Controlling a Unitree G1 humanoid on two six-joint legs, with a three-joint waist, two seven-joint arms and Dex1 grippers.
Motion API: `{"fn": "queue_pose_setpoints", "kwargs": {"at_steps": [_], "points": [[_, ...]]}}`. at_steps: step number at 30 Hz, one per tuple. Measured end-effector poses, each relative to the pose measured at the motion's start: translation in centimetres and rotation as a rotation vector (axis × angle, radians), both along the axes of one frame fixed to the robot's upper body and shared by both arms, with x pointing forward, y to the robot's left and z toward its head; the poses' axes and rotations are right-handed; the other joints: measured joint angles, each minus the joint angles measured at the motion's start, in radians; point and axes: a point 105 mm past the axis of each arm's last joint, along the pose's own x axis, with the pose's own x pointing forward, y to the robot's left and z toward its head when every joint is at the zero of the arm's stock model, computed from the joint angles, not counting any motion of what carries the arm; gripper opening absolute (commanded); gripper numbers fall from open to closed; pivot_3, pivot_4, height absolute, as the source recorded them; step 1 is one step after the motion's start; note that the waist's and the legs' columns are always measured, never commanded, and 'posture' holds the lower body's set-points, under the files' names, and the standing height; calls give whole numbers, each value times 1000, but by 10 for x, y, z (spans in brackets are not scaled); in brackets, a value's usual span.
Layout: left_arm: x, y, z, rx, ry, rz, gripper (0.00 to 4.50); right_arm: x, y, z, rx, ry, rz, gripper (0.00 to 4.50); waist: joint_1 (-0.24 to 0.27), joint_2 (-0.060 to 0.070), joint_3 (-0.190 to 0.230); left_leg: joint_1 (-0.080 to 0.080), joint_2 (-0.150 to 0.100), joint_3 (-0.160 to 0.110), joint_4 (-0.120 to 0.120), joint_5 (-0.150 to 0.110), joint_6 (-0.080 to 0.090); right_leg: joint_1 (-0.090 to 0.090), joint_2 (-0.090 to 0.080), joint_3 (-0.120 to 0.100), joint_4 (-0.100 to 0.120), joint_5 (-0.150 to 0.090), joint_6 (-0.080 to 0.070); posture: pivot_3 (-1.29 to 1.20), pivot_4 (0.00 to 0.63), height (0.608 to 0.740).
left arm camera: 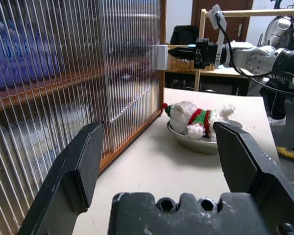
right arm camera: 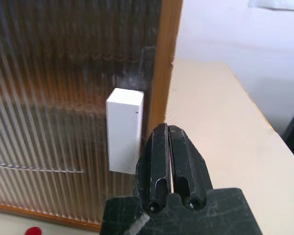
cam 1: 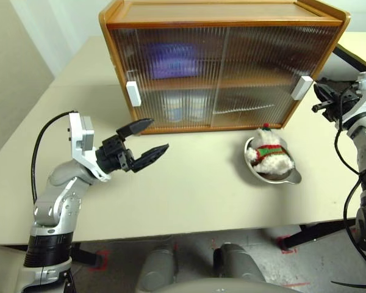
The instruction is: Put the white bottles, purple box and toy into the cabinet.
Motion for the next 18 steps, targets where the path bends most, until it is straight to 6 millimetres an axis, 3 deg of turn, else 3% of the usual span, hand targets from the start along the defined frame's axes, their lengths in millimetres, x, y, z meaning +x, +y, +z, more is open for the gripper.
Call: {"fn": "queue_pose_setpoints", "kwargs": {"at_steps": [9,18], "points": [[1,0,0,-1,12,6,4500,8,17,-4,37,12,41,22,-9,0,0,1,1,1,0,0,0,0,1,1,0,1,0,160,0,740],[1,0,0,-1,13,5,4500,14,60,-7,62,41,168,22,-4,1,0,2,2,1,0,0,0,0,1,0,1,1,-1,161,0,740]]}}
